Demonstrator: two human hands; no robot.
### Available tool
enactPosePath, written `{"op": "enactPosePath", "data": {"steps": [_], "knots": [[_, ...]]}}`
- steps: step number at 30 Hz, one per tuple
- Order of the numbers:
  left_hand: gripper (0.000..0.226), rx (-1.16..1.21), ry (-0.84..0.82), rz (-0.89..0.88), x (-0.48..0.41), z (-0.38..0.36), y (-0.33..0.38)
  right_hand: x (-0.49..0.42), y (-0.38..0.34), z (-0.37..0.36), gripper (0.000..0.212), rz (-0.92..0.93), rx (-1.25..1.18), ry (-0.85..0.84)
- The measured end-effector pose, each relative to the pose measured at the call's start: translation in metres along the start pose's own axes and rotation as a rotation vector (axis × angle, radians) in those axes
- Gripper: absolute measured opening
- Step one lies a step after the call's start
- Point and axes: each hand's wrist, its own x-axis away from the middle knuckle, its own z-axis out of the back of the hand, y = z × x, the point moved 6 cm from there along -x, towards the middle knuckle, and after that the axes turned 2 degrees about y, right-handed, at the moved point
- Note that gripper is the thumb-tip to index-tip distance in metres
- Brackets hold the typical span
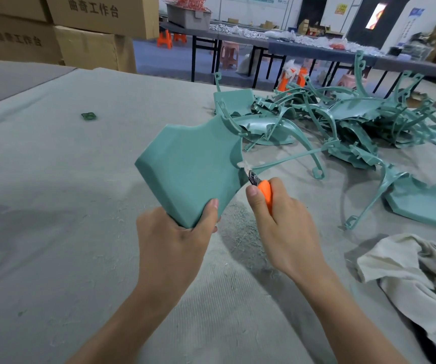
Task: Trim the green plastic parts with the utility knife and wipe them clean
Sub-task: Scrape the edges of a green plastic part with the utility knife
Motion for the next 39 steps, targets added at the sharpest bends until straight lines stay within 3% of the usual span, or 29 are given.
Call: {"op": "enactPosePath", "data": {"steps": [4, 11, 15, 19, 24, 33, 39], "knots": [[0.020, -0.021, 0.009, -0.067, 0.001, 0.003, 0.006, -0.005, 0.009, 0.001, 0.053, -0.049, 0.056, 0.016], [0.030, -0.049, -0.011, -0.118, 0.002, 0.000, 0.004, -0.013, 0.031, 0.007, 0.043, -0.153, 0.128, 0.069], [0.027, -0.050, 0.011, -0.121, 0.002, 0.001, 0.002, -0.007, 0.018, 0.004, 0.047, -0.073, 0.100, 0.063], [0.022, -0.015, 0.041, -0.052, 0.000, 0.003, -0.001, -0.001, -0.001, -0.006, 0.058, 0.004, 0.082, 0.049], [0.018, 0.052, 0.038, -0.008, 0.002, 0.004, 0.001, -0.010, 0.019, 0.000, 0.043, -0.075, 0.097, 0.100], [0.018, 0.124, -0.005, 0.025, 0.001, 0.000, 0.001, -0.024, 0.056, 0.015, 0.039, -0.147, 0.214, 0.177], [0.018, 0.149, -0.009, 0.057, 0.001, -0.001, -0.002, -0.024, 0.059, 0.024, 0.040, -0.121, 0.154, 0.212]]}}
